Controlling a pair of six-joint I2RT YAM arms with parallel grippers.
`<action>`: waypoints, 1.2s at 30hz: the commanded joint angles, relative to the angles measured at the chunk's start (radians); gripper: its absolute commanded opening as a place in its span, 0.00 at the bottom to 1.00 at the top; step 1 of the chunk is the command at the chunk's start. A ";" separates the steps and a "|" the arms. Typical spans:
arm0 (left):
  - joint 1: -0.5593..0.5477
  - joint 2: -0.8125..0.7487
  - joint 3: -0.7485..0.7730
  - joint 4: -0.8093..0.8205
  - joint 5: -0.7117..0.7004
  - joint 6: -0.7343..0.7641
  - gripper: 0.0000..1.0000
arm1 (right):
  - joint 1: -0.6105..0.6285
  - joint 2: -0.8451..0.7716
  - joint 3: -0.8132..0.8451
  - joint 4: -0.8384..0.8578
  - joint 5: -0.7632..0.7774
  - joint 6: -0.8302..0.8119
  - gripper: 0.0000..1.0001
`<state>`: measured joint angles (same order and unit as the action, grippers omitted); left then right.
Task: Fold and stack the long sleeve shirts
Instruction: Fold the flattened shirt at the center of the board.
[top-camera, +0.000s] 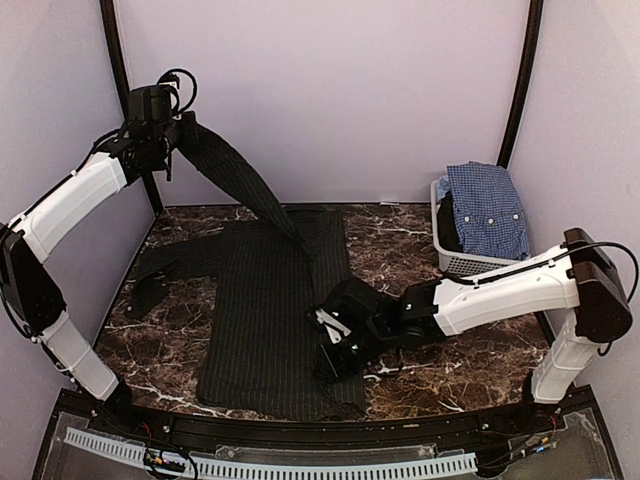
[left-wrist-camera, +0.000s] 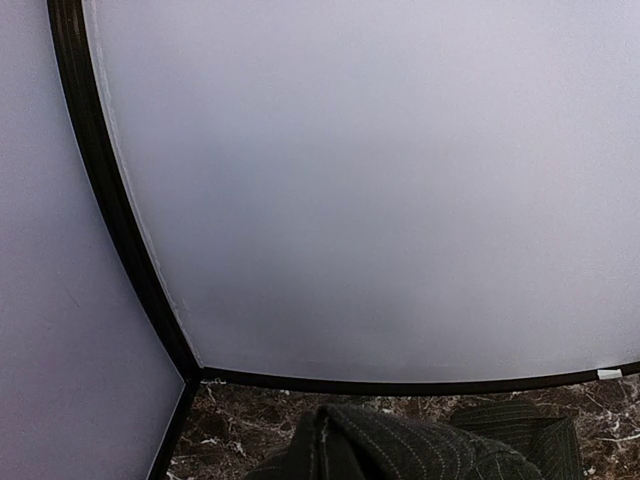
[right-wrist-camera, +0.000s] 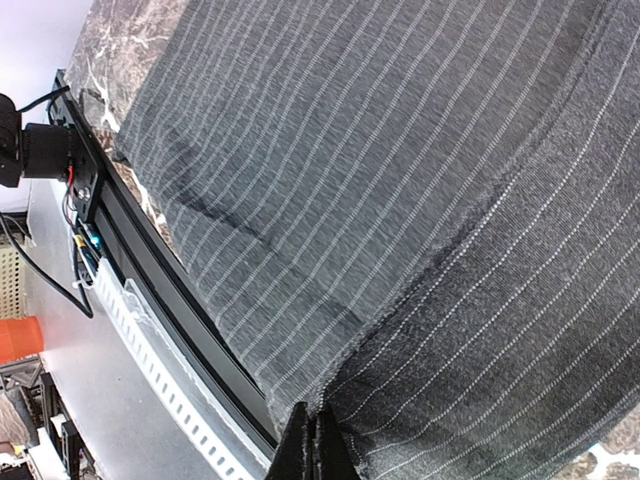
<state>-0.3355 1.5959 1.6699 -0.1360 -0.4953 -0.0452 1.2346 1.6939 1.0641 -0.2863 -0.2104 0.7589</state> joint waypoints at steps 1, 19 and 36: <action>0.009 -0.020 0.035 0.007 -0.014 0.013 0.00 | 0.011 0.025 0.033 0.026 -0.017 -0.014 0.00; 0.013 -0.088 -0.148 0.077 0.196 -0.020 0.00 | 0.012 0.134 -0.059 0.227 -0.097 0.031 0.00; 0.002 -0.215 -0.454 0.156 0.918 0.001 0.01 | -0.012 0.019 0.046 0.103 0.083 -0.053 0.62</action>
<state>-0.3294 1.4036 1.2385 0.0113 0.1631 -0.0639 1.2358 1.8164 1.0595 -0.1455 -0.2379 0.7422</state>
